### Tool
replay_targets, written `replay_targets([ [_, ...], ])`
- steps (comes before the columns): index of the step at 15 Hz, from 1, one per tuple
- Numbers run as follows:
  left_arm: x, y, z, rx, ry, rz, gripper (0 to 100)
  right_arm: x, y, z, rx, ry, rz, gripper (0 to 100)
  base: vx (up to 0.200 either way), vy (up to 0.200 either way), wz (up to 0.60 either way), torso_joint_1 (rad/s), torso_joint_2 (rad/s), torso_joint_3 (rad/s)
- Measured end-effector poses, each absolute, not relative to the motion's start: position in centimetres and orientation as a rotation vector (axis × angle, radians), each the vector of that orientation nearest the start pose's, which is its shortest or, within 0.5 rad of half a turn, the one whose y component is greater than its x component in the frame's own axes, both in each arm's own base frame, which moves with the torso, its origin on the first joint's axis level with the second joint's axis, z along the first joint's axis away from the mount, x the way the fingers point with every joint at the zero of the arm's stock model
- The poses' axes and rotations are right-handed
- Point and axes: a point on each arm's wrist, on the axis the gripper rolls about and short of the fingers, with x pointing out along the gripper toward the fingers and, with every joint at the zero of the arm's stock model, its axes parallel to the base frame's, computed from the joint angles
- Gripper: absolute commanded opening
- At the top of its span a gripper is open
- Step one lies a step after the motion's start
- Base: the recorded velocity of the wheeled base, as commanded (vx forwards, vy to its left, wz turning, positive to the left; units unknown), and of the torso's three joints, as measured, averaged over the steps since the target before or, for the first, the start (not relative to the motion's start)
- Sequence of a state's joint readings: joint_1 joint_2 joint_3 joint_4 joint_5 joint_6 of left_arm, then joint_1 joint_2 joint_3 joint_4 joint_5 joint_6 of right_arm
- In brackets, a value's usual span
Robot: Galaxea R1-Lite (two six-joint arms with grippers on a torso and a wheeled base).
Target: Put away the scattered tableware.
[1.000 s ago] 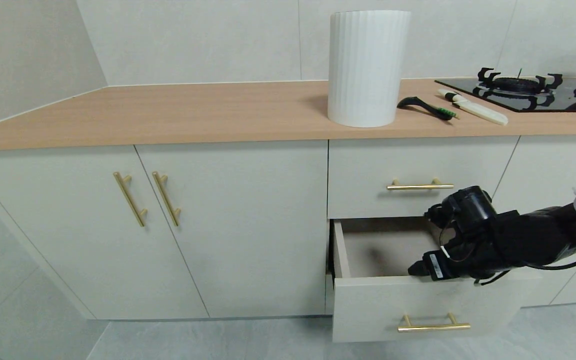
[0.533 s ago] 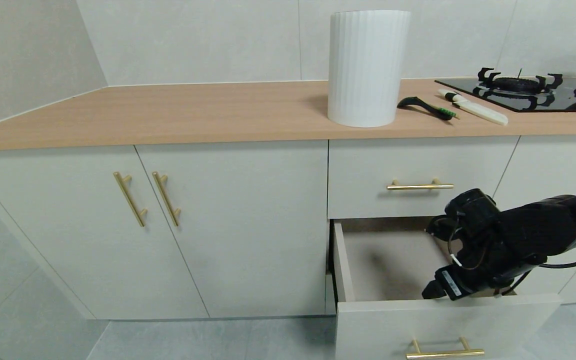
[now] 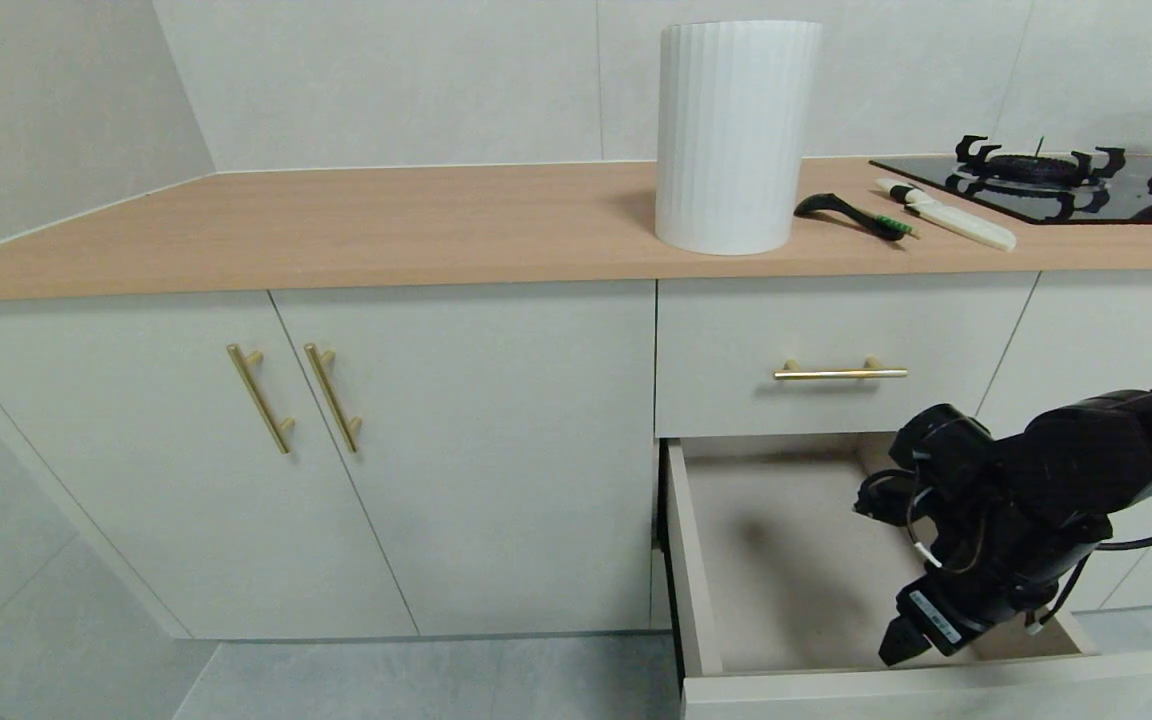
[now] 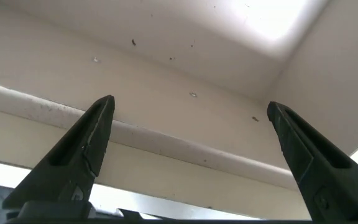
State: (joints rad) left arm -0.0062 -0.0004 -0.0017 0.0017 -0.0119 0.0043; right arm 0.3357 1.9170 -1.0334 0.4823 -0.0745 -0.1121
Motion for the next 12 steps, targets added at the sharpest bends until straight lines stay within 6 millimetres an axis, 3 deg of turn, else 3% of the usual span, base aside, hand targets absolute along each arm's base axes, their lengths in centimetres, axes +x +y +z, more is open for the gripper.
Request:
replay_targets([
  [5,-2.3,0.0,7.6,0.005,0.000,-0.018,100,26.2,9.5,9.3,-0.454,1.442,0.345,100,0.000,0.000,0.00,0.000,0.00,0.000],
  [12,-2.3,0.0,7.6,0.005,0.000,-0.019,100,26.7,9.7,9.8,-0.444,1.410,0.333,100,0.000,0.000,0.00,0.000,0.00,0.000],
])
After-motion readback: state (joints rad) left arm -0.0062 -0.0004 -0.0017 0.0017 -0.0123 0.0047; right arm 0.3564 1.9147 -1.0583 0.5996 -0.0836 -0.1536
